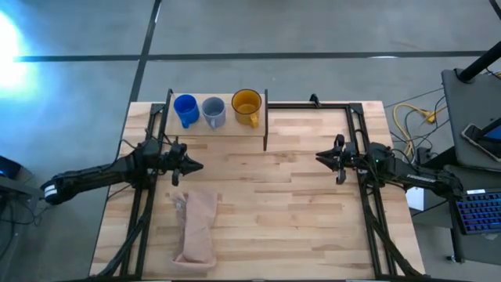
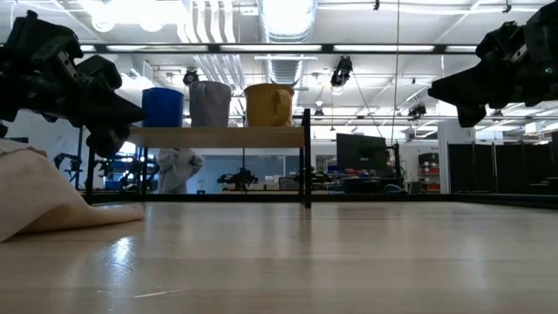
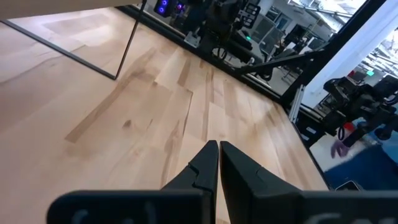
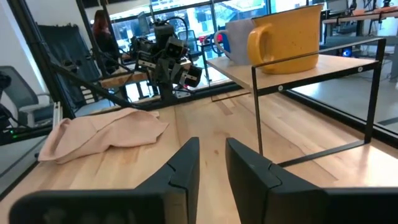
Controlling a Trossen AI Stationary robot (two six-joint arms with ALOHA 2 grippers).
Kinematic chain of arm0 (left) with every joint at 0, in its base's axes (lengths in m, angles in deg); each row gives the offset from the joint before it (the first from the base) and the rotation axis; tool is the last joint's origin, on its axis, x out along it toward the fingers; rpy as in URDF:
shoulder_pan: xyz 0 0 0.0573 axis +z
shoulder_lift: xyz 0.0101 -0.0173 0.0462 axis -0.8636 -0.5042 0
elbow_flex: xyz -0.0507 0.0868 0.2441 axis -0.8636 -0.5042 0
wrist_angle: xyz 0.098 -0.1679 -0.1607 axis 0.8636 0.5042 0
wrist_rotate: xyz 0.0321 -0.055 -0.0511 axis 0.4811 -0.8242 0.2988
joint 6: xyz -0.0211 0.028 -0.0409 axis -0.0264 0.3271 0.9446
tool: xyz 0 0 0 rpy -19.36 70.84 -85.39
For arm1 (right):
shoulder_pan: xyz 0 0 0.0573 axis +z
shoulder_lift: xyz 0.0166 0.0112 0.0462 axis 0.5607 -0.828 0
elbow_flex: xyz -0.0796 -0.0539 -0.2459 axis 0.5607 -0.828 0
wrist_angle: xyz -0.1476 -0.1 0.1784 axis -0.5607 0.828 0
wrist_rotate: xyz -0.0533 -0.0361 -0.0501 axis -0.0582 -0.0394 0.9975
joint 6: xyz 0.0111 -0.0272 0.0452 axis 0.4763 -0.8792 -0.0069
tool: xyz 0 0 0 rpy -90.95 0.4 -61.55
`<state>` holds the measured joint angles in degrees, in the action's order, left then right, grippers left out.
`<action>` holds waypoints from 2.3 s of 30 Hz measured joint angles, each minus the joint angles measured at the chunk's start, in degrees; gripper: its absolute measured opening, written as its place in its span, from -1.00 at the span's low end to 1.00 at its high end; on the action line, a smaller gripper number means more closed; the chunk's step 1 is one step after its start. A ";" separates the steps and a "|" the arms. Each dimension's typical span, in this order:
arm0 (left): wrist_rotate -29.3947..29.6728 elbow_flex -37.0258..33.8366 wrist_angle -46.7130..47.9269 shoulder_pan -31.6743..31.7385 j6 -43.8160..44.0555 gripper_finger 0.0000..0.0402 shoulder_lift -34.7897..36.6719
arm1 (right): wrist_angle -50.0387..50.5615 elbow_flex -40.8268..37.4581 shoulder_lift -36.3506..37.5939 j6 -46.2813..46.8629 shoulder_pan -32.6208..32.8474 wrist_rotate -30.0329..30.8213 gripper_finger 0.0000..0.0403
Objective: Stack small to large cups/mugs on shelf
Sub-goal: Return to Home Position
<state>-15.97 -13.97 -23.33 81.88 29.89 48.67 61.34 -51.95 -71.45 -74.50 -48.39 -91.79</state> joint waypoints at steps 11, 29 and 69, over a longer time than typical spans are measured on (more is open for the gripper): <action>0.00 0.00 -0.04 0.00 0.00 -0.99 0.04 | -0.02 0.02 0.00 0.00 0.00 0.00 -0.61; -0.02 0.00 -0.19 0.00 -0.02 -0.99 -0.03 | -0.01 0.02 0.00 -0.02 0.00 0.00 -0.64; 0.00 0.00 -0.18 0.00 -0.04 -0.99 0.01 | -0.02 0.02 0.00 -0.02 0.00 0.00 -0.65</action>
<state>-15.97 -13.97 -23.51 81.88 29.86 48.68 61.32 -51.93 -71.45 -74.52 -48.39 -91.79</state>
